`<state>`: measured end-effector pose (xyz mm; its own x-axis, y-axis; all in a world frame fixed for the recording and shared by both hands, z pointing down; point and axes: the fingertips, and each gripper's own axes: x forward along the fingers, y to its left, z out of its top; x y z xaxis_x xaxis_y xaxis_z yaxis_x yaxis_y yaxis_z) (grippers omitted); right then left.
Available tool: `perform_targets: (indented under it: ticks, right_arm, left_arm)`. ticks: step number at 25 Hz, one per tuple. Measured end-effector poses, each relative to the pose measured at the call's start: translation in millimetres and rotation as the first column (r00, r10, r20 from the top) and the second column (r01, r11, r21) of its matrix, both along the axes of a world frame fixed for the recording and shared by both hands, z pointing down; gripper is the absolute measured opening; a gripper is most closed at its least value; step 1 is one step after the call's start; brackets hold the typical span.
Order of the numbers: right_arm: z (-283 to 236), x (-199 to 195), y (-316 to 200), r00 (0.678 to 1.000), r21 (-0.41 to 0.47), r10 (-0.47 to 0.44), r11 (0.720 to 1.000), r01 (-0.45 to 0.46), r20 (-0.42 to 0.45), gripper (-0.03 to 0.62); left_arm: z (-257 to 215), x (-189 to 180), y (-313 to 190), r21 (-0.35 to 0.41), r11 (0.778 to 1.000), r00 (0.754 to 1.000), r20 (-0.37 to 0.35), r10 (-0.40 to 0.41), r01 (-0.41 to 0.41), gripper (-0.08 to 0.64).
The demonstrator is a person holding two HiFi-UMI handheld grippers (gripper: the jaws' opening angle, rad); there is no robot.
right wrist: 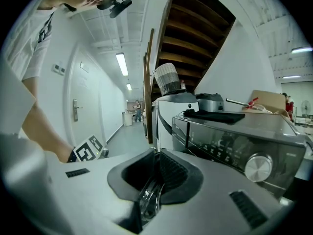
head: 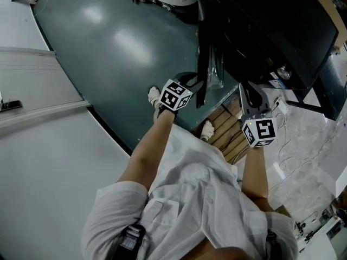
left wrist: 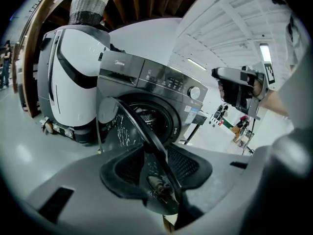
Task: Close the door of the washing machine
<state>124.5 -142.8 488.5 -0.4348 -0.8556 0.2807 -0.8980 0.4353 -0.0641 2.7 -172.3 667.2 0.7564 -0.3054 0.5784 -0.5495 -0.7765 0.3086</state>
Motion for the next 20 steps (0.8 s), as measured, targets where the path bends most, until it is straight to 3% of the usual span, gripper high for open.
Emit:
perform_targets:
  ticks: [20]
  right_arm:
    - [10,102,43,0.986,-0.018,0.165,0.986,-0.165,-0.004,0.035]
  left_arm:
    - [2,121,-1,0.041,0.991,0.991,-0.003,0.131,-0.131,0.166]
